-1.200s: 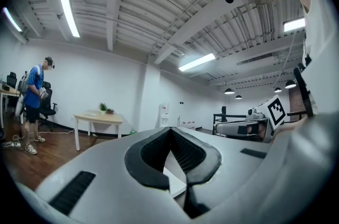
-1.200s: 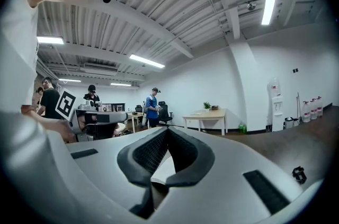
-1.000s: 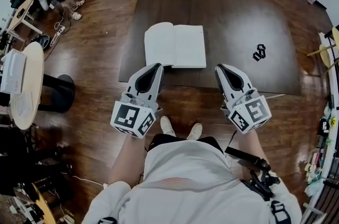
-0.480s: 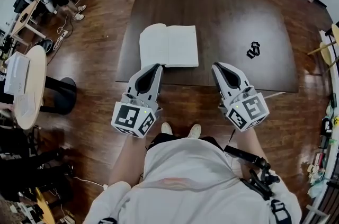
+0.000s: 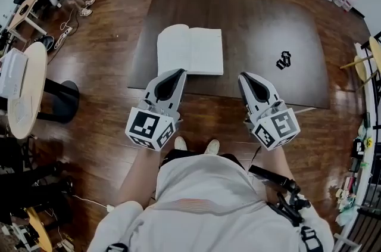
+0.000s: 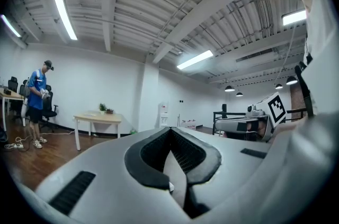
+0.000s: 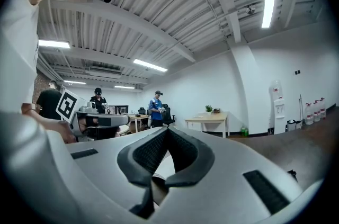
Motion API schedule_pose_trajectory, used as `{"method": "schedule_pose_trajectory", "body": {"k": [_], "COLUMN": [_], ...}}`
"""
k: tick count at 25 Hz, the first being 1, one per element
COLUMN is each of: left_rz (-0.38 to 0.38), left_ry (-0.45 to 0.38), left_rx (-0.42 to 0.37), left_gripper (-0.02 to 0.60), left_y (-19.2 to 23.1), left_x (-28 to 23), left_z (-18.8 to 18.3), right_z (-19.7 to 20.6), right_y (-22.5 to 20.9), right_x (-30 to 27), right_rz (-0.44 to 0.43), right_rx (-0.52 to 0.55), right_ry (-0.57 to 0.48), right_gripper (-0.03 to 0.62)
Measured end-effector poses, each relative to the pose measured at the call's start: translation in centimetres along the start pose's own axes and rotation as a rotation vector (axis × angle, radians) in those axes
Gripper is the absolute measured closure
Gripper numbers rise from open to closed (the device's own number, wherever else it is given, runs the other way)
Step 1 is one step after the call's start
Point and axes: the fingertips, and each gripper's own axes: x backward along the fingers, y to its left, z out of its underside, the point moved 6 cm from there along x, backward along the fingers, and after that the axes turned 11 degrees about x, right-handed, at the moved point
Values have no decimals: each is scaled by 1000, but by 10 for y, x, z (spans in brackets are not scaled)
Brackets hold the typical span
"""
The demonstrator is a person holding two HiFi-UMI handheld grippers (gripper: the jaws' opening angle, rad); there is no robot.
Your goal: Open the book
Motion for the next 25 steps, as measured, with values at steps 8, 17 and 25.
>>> {"method": "schedule_pose_trajectory", "body": {"k": [8,17,25], "left_rz": [22,17,21], "left_ry": [8,6,6], "left_rx": [9,5,0], "left_gripper": [572,572,572], "left_y": [5,14,18], "left_x": [3,7,7], "left_z": [1,-2,-4], "right_z": [2,-1,-4], "right_y": [8,14,17], "right_x": [-9,-19,-26], "right_rz": [-8,-20,-29], "right_rx": [2,5,14], "right_ry": [14,12,10], "right_gripper": [594,594,594]}}
